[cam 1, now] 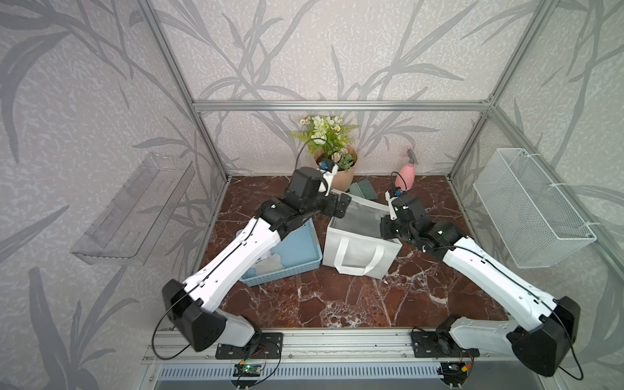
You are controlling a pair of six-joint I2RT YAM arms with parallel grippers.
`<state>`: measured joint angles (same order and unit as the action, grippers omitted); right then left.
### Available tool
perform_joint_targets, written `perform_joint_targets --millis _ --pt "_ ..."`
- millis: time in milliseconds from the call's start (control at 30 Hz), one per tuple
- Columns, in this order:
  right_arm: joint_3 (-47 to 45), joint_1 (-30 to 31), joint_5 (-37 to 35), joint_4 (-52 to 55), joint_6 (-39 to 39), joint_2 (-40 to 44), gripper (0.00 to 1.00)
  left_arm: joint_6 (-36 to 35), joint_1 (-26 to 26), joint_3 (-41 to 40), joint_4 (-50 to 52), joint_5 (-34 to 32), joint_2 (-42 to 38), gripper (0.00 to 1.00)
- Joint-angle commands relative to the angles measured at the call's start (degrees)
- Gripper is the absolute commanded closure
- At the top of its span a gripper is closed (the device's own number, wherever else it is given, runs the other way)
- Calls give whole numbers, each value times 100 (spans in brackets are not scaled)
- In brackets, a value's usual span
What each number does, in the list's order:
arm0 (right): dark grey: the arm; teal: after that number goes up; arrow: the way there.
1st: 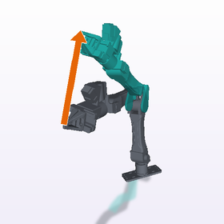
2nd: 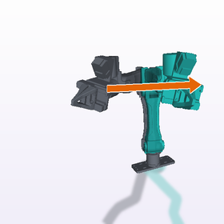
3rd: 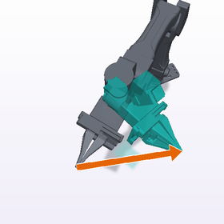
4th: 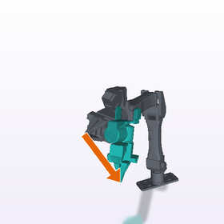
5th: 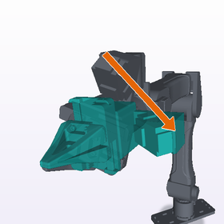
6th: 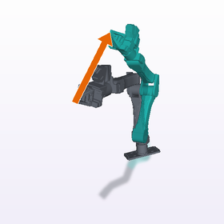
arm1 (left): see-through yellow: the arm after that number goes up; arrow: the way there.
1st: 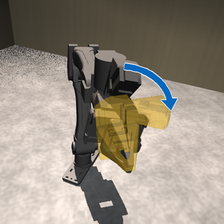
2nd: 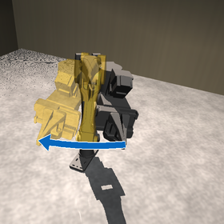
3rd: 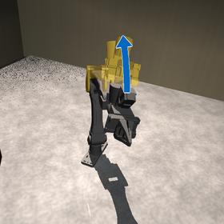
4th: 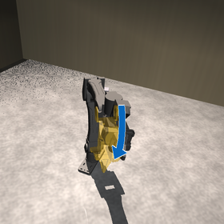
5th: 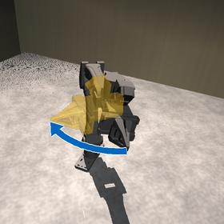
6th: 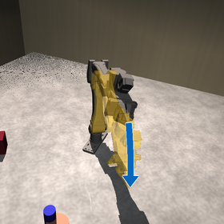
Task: Place the ice pack in the delivery bag
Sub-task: Place the ice pack in the delivery bag, then pick up the ice pack from the bin.
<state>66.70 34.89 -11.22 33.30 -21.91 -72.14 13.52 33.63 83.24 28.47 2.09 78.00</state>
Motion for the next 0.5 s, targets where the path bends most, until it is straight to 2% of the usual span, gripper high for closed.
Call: perform_joint_targets --millis 0,167,267,367,467 --pt "112 0 174 58 99 -154 94 862 -526 -796 -86 -677 -474 0" --pt "216 9 325 66 168 -305 94 1656 -1430 -1579 662 -1445 -821 0" --pt "227 9 340 30 190 -310 94 2021 -1876 -2077 963 -1677 -841 0" --pt "248 9 338 45 215 -310 94 2342 -2306 -2561 1138 -1635 -847 0" --pt "242 9 337 31 216 -305 94 2354 -2725 -3073 983 -1349 -838 0"
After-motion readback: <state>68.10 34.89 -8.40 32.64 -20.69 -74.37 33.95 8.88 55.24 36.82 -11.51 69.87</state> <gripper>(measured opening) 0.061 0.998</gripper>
